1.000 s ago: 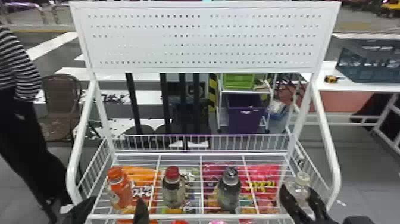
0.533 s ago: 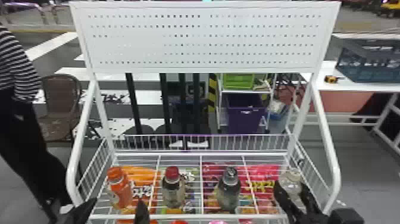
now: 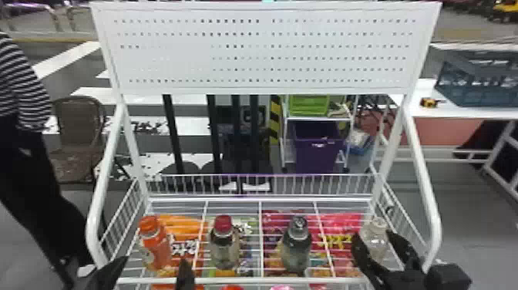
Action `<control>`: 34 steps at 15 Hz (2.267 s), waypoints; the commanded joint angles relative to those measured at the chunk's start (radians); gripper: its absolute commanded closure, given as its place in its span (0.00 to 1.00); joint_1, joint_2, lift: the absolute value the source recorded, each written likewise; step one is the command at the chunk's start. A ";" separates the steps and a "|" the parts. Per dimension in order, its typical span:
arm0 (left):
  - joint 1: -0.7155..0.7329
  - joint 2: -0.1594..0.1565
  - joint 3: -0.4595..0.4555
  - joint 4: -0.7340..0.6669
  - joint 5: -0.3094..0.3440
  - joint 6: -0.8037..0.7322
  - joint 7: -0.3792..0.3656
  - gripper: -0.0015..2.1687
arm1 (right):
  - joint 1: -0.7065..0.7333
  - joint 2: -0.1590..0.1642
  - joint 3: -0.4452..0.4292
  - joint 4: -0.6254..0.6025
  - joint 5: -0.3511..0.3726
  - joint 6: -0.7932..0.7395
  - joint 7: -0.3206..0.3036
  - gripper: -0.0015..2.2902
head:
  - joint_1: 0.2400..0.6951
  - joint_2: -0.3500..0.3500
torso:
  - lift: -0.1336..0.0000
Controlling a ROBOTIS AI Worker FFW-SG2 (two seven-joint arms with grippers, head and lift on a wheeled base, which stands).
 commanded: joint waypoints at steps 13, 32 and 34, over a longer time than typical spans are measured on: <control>0.003 0.000 -0.002 -0.011 -0.003 0.001 0.000 0.06 | 0.341 0.003 -0.005 -0.576 -0.026 0.046 -0.032 0.03 | 0.57 0.50 | 1.00; 0.015 0.005 -0.006 -0.006 -0.012 -0.036 0.000 0.06 | 0.528 0.017 0.014 -0.781 -0.019 0.193 -0.018 0.04 | 0.57 0.50 | 1.00; 0.014 0.003 -0.008 -0.006 -0.018 -0.036 0.000 0.06 | 0.531 0.017 0.014 -0.781 -0.021 0.187 -0.018 0.04 | 0.57 0.50 | 1.00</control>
